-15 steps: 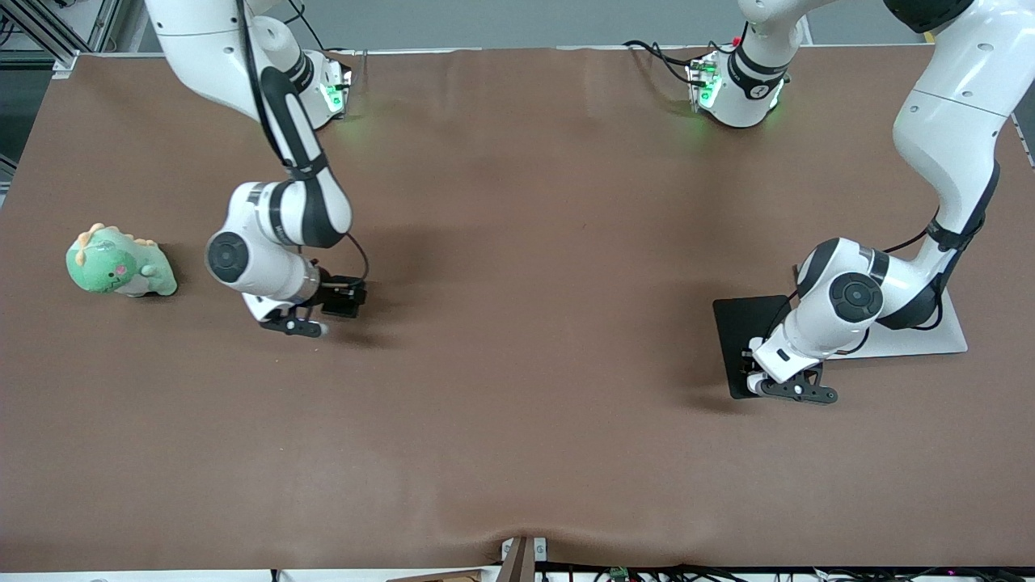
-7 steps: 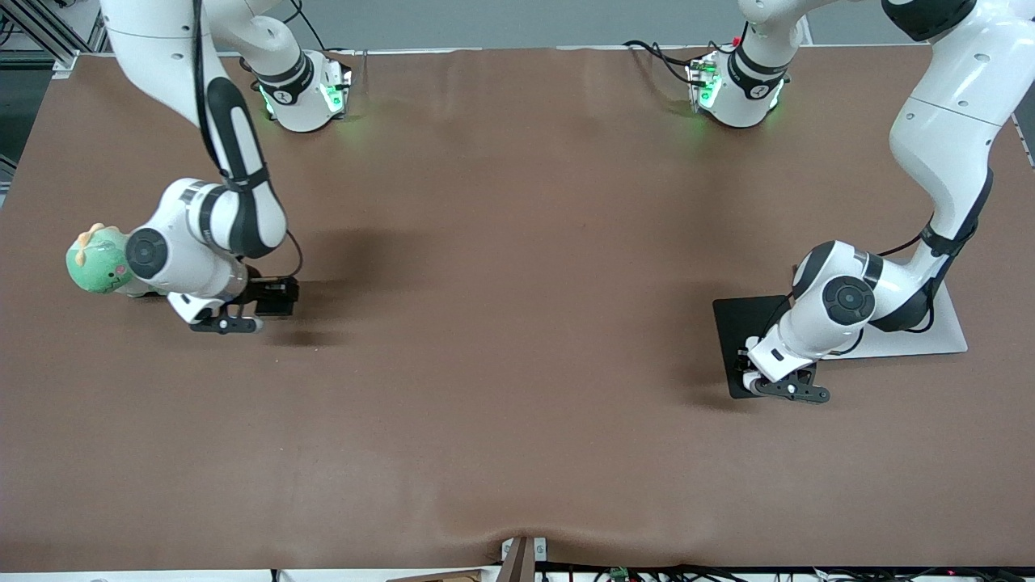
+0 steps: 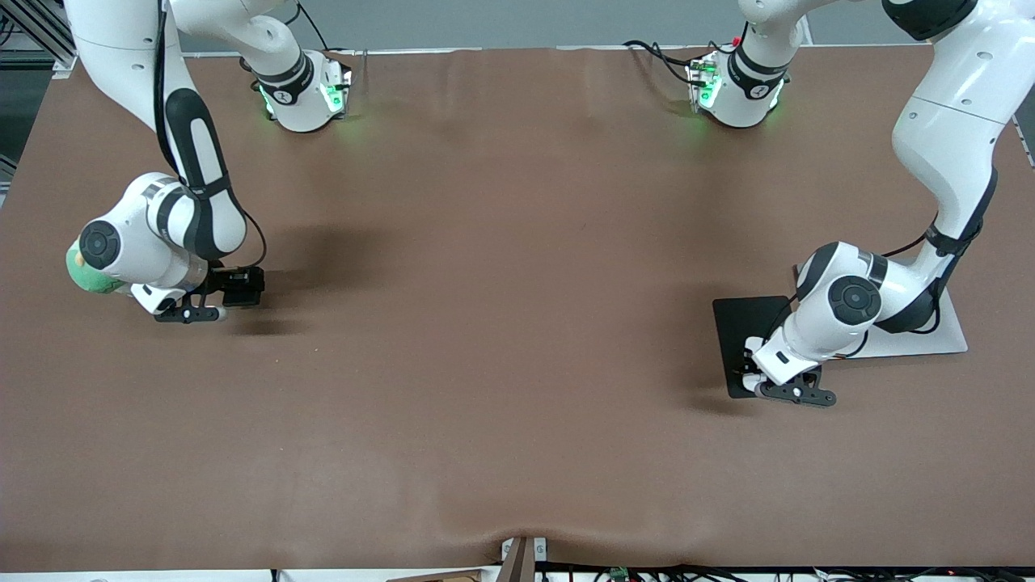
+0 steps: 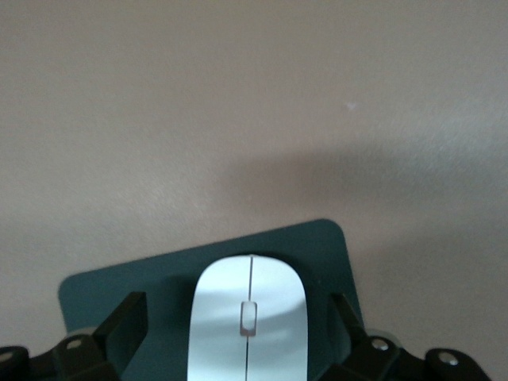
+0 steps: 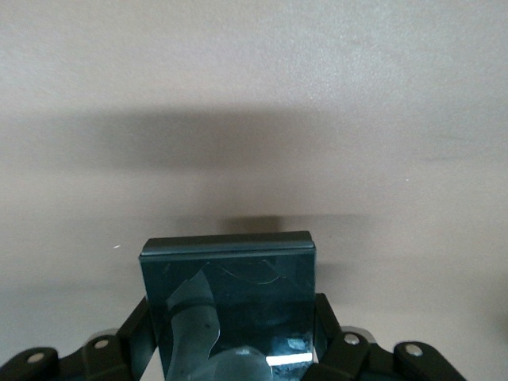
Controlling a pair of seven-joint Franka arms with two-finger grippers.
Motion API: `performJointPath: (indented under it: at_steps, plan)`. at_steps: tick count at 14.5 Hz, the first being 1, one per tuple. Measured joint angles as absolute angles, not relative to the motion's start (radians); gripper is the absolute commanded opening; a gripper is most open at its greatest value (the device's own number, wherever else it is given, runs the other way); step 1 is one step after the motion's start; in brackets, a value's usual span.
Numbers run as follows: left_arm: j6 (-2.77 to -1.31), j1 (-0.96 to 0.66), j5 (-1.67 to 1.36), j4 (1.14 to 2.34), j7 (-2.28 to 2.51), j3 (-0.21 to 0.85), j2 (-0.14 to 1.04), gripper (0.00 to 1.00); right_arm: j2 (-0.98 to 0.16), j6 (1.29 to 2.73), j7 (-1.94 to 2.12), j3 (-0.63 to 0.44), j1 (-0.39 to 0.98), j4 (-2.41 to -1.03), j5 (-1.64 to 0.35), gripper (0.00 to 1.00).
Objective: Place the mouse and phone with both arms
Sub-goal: 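Lower the mouse onto the pad while the right gripper carries the phone, then open the left gripper off the mouse while the right gripper releases the phone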
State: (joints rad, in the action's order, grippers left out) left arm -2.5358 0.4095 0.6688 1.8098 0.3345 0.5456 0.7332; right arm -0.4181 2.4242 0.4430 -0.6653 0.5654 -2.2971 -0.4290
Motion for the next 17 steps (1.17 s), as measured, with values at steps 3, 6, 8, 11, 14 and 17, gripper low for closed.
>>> performJointPath:
  at_steps: [3, 6, 8, 11, 14, 17]
  plan:
    - [-2.513, 0.410, 0.669, 1.806, 0.336, 0.568, 0.701, 1.00, -0.426, 2.555, 0.443, -0.656, 0.582, -2.378, -0.429, 0.00]
    - [-2.450, 0.409, 0.669, 1.805, 0.344, 0.605, 0.668, 1.00, -0.428, 2.568, 0.443, -0.656, 0.582, -2.387, -0.429, 0.05]
    - [-2.393, 0.410, 0.669, 1.793, 0.352, 0.628, 0.651, 1.00, -0.428, 2.569, 0.444, -0.657, 0.578, -2.387, -0.429, 0.99]
    - [-2.254, 0.412, 0.621, 1.739, 0.356, 0.666, 0.631, 1.00, -0.428, 2.565, 0.447, -0.658, 0.574, -2.384, -0.429, 1.00]
    - [-2.157, 0.411, 0.526, 1.698, 0.335, 0.674, 0.581, 1.00, -0.428, 2.474, 0.447, -0.658, 0.573, -2.317, -0.429, 1.00]
    - [-2.088, 0.363, 0.347, 1.692, 0.198, 0.574, 0.476, 1.00, -0.428, 2.312, 0.447, -0.663, 0.562, -2.168, -0.429, 1.00]
